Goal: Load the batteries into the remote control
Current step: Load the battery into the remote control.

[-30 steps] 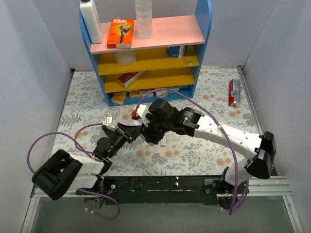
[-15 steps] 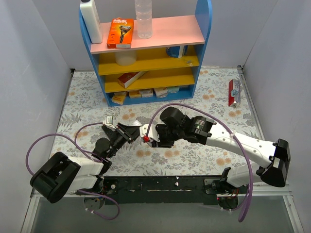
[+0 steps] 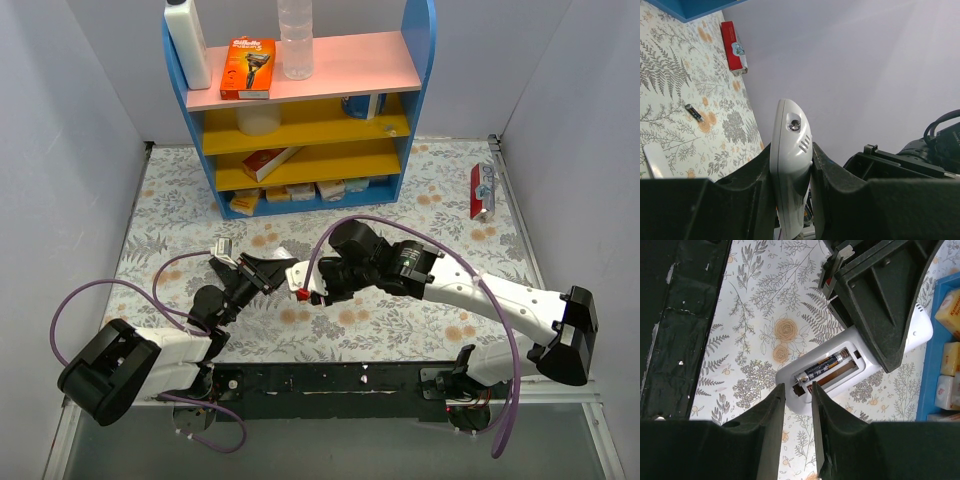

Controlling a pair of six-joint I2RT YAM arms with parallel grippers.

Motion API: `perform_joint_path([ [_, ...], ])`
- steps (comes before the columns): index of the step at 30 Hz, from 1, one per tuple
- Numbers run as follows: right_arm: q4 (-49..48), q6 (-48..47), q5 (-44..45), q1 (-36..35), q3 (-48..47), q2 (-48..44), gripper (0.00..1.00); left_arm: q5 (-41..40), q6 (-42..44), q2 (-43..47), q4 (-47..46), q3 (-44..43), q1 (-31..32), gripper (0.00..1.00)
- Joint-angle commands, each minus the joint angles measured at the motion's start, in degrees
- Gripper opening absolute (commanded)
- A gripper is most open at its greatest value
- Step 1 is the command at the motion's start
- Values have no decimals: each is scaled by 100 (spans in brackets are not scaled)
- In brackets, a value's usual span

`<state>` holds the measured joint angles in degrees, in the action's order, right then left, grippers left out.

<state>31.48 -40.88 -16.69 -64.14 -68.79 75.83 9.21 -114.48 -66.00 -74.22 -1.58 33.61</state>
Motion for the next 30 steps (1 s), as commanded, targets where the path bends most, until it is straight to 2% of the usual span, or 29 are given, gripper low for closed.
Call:
perform_joint_path([
  [1, -169, -104, -177, 7, -213, 72, 34, 54, -989, 122, -1939, 774, 23, 0],
  [15, -274, -25, -186, 7, -257, 283, 26, 89, -1007, 113, -1930, 747, 23, 0],
  [30, -433, 81, 192, 24, -249, 564, 18, 177, -1059, 166, -1948, 695, 23, 0],
])
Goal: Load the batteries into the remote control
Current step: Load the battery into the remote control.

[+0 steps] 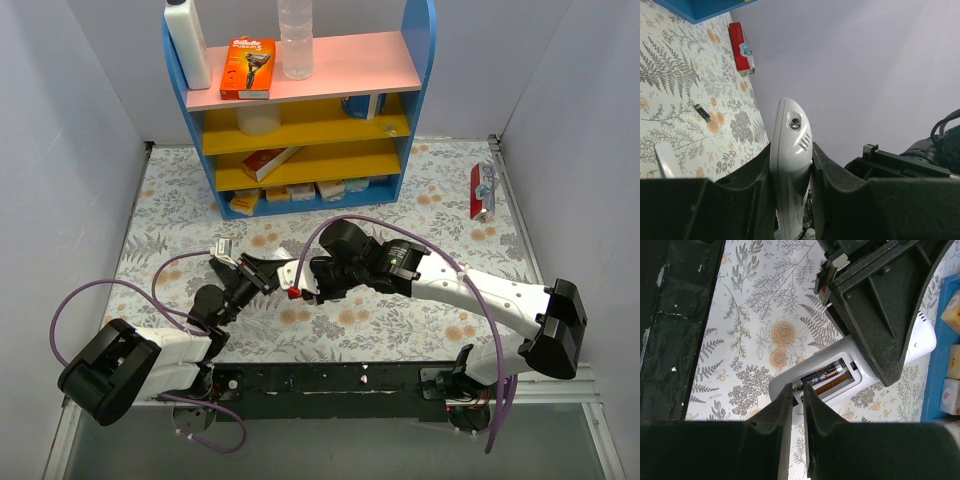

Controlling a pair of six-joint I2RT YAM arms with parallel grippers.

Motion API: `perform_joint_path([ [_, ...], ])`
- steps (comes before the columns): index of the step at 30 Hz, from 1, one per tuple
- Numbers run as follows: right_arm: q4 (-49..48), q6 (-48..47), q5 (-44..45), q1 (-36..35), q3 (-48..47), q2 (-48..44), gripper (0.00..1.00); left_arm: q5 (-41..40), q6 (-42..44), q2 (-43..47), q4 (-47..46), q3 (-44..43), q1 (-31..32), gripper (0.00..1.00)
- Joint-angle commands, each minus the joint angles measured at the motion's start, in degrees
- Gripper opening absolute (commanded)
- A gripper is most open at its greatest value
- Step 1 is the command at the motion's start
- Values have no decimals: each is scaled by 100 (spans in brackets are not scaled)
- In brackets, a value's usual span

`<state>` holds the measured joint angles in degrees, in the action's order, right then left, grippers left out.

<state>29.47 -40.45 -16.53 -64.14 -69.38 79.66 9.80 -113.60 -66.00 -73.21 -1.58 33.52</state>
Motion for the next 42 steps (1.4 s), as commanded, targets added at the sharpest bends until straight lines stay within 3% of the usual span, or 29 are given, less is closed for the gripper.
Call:
perform_joint_path([
  [1, -232, 37, 186, 33, -189, 199, 19, 127, -1147, 184, -2048, 703, 32, 0],
  [19, -671, 116, 54, 226, -110, 709, 14, 268, -1340, 658, -1890, 651, 41, 0],
  [26, -750, 326, -165, 253, -145, 815, 17, 189, -1104, 966, -1548, 703, 41, 0],
  [31, -741, 941, -175, 270, -198, 639, 24, -13, -375, 1211, -663, 782, 41, 0],
  [35, -803, 1626, 27, 402, -58, 262, 41, -487, 171, 1588, 445, 827, 41, 0],
  [40, -785, 2523, 501, 954, 240, -222, 53, -901, 558, 2239, 2342, 651, 32, 0],
  [42, -803, 2901, 668, 1201, 503, -477, 60, -1234, 593, 2502, 2635, 659, 32, 0],
])
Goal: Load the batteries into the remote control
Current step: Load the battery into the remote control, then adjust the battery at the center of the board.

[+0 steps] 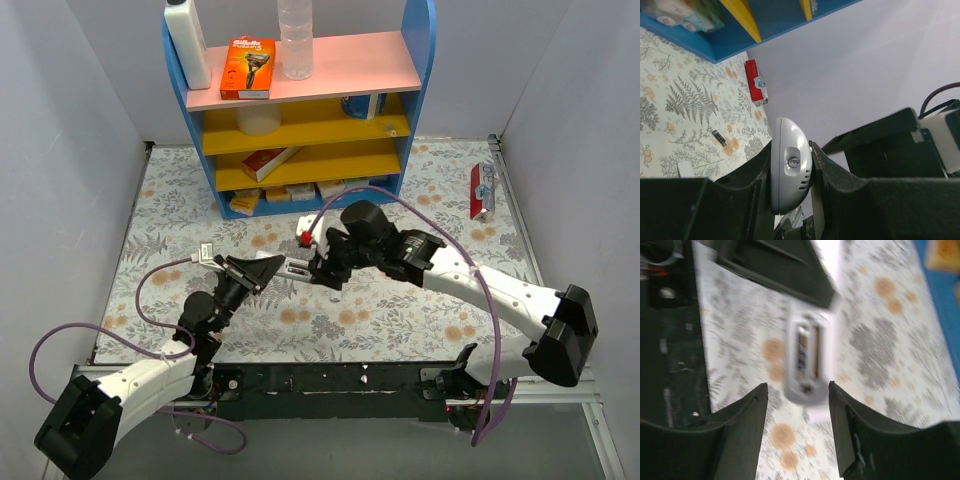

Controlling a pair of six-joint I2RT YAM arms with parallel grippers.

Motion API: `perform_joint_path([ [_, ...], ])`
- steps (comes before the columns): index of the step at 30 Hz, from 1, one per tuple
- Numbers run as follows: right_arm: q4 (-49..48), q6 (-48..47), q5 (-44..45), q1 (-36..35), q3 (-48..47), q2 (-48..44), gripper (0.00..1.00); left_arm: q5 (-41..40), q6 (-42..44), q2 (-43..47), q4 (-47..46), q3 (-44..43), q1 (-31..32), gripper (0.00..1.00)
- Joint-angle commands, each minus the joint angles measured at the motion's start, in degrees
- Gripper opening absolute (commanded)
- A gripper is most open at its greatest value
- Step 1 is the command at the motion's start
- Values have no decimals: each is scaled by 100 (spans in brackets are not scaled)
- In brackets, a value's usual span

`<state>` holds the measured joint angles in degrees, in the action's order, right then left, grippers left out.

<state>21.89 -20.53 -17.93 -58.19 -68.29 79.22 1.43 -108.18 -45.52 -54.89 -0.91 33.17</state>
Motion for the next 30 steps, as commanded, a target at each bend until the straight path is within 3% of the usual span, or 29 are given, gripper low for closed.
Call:
perform_joint_path([
  [1, -71, 1015, 948, 903, 491, -521, 62, -433, 69, 543, 1014, 583, 67, 0],
  [7, -176, 1640, 1108, 2274, 1229, -698, 68, -495, 96, 799, 1297, 600, 67, 0],
  [13, -343, 1816, 1072, 2988, 1397, -101, 68, -389, 131, 720, 1192, 592, 67, 0],
  [20, -370, 1974, 1204, 3314, 1257, 909, 69, -328, 210, 746, 1279, 539, 67, 0],
  [30, -405, 2010, 845, 3394, 1283, 1544, 69, -258, 271, 755, 1306, 512, 67, 0],
])
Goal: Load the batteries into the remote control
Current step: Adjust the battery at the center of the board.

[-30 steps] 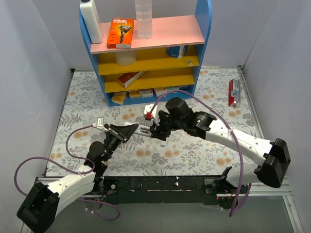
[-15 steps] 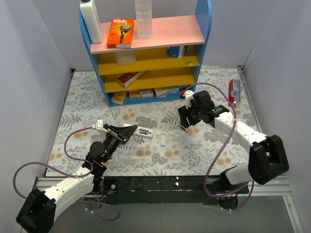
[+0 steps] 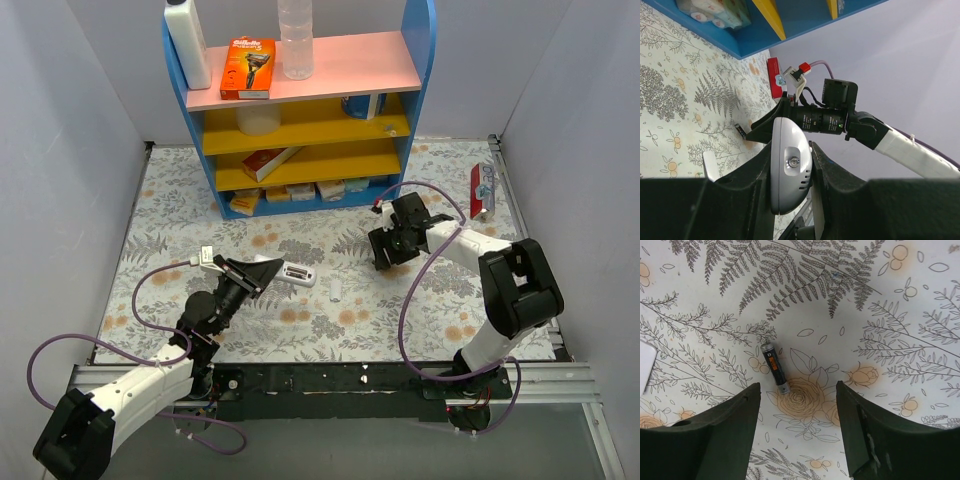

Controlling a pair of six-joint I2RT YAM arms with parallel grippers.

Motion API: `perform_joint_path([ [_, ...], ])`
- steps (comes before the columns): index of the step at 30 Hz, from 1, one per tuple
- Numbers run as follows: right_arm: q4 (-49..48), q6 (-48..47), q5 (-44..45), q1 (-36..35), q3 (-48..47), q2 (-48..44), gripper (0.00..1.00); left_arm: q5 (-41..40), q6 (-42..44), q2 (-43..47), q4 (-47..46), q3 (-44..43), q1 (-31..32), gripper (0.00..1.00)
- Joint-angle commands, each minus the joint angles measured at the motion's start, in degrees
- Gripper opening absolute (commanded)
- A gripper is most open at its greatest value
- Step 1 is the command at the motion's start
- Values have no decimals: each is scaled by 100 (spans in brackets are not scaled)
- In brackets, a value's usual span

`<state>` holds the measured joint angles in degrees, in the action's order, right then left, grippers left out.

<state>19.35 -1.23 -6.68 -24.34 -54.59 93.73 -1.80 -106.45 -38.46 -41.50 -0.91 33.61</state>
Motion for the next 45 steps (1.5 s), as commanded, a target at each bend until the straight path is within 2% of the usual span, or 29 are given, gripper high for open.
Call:
perform_joint_path([
  [1, -160, 80, -377, 8, -44, 110, 69, 66, 90, 31, -43, 521, 23, 0],
  [13, -11, 317, -1282, 8, 106, 163, 67, 136, 37, 31, -87, 504, 23, 0],
  [27, -54, 615, -1854, -185, 379, 13, 61, 172, -42, -83, -254, 486, 23, 0],
  [45, -310, 555, -1731, -554, -52, 339, 61, 172, -60, 40, -122, 469, 23, 0],
])
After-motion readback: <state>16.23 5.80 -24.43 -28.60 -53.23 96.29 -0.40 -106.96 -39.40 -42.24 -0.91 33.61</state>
